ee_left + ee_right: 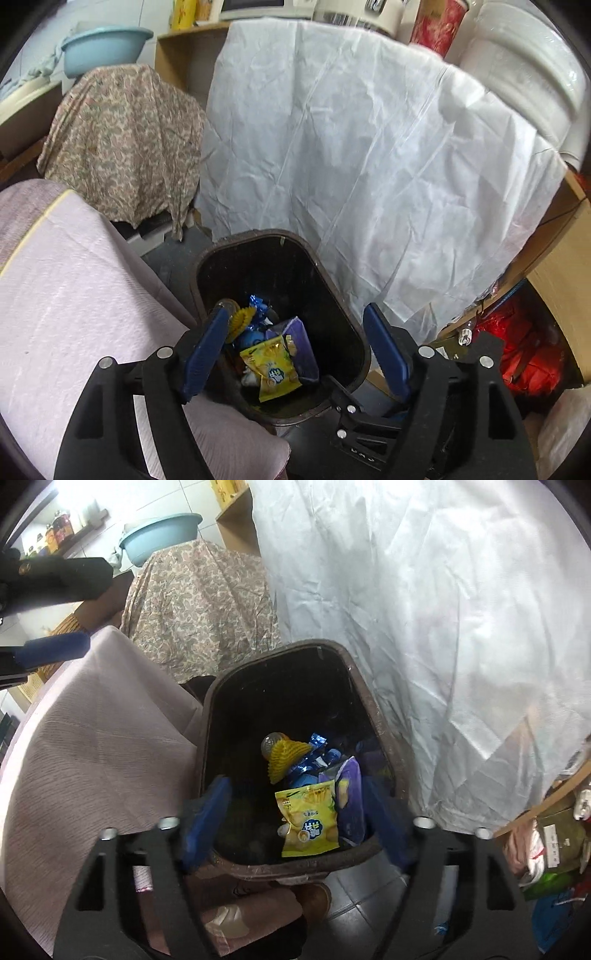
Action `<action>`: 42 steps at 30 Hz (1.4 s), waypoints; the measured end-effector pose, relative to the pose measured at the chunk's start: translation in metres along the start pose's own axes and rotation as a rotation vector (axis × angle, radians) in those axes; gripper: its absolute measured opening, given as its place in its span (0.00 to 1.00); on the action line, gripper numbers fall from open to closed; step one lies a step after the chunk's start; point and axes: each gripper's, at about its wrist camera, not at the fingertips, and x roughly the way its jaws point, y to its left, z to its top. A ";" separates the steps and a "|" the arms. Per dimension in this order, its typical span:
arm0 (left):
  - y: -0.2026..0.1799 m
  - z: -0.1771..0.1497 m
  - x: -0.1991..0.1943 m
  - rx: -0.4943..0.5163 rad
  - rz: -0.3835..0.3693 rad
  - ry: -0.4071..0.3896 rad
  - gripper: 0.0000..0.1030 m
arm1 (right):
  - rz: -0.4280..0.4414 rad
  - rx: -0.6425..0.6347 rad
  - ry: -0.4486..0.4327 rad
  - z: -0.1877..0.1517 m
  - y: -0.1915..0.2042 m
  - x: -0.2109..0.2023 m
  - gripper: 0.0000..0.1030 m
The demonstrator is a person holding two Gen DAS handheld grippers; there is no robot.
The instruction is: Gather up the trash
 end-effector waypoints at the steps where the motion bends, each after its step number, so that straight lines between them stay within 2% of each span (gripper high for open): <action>1: 0.000 -0.001 -0.005 0.004 0.001 -0.009 0.74 | -0.011 -0.004 -0.009 0.001 0.002 -0.005 0.82; 4: 0.001 -0.007 -0.024 0.013 -0.009 -0.036 0.76 | -0.029 -0.010 -0.032 0.005 0.010 -0.022 0.92; 8: 0.009 -0.018 -0.061 -0.001 -0.014 -0.099 0.83 | -0.026 -0.008 -0.086 0.005 0.022 -0.054 0.94; 13: 0.026 -0.039 -0.121 -0.003 0.034 -0.200 0.93 | -0.047 -0.089 -0.202 -0.002 0.054 -0.106 0.94; 19: 0.039 -0.087 -0.216 0.009 0.150 -0.383 0.95 | -0.053 -0.226 -0.362 -0.017 0.103 -0.175 0.94; 23: 0.042 -0.131 -0.262 0.004 0.297 -0.469 0.95 | 0.003 -0.290 -0.439 -0.030 0.130 -0.214 0.94; 29: 0.048 -0.183 -0.303 -0.075 0.468 -0.535 0.95 | 0.115 -0.340 -0.504 -0.058 0.163 -0.255 0.94; 37: 0.045 -0.225 -0.332 -0.200 0.532 -0.610 0.95 | 0.179 -0.385 -0.529 -0.094 0.193 -0.285 0.94; 42: 0.037 -0.241 -0.342 -0.209 0.599 -0.643 0.95 | 0.204 -0.421 -0.539 -0.117 0.201 -0.300 0.94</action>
